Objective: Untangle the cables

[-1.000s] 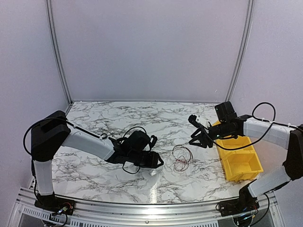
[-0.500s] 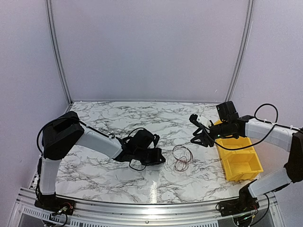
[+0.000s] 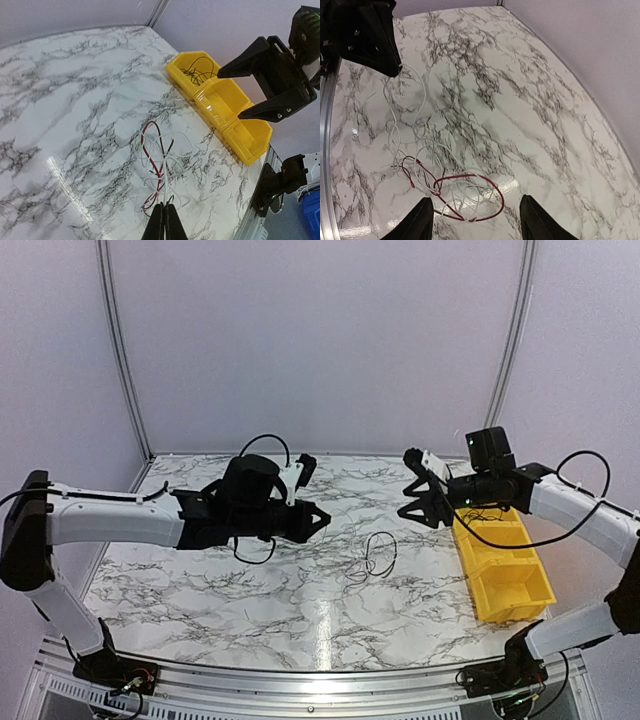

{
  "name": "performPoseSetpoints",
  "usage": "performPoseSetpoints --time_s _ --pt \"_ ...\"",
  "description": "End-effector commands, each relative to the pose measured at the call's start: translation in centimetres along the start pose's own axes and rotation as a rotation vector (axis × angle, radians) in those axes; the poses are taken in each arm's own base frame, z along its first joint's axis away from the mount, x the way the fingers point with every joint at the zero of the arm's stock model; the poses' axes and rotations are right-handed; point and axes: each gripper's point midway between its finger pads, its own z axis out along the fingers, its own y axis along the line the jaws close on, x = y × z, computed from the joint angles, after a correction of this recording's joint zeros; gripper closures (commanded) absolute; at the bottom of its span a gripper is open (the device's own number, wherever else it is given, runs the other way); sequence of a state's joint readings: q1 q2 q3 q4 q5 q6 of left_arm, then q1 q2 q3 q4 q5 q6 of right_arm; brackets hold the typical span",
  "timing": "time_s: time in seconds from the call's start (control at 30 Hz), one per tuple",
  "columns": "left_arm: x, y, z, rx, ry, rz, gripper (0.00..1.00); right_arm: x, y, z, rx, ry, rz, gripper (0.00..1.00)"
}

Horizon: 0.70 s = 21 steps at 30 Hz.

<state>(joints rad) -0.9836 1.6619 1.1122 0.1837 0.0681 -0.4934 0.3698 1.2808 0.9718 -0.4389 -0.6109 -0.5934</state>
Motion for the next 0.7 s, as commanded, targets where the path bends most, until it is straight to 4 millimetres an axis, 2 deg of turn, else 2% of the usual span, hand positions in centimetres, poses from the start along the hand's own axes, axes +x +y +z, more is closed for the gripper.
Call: performPoseSetpoints --time_s 0.0,0.07,0.13,0.3,0.5,0.57,0.67 --pt "-1.6 -0.2 -2.9 -0.05 0.0 0.217 1.0 -10.3 2.0 -2.8 -0.078 -0.223 -0.115 0.38" --pt "-2.6 -0.9 -4.0 -0.034 -0.029 0.243 1.0 -12.3 3.2 -2.0 -0.152 -0.252 -0.117 0.38" --pt "-3.1 -1.4 -4.7 -0.02 -0.046 0.256 1.0 -13.0 4.0 -0.3 -0.205 -0.237 -0.117 0.37" --pt "-3.4 -1.9 -5.4 -0.006 -0.058 0.268 1.0 -11.7 6.5 4.6 -0.308 -0.133 -0.122 0.35" --pt "-3.3 -2.4 -6.1 0.02 -0.062 0.263 1.0 -10.6 6.1 7.4 -0.308 -0.099 -0.063 0.4" --pt "-3.3 -2.4 -6.1 0.021 -0.064 0.262 1.0 -10.3 6.2 7.9 -0.324 -0.095 -0.051 0.5" --pt "-3.2 -2.2 -5.9 0.011 -0.06 0.261 1.0 -10.6 6.5 8.2 -0.353 -0.111 -0.032 0.84"
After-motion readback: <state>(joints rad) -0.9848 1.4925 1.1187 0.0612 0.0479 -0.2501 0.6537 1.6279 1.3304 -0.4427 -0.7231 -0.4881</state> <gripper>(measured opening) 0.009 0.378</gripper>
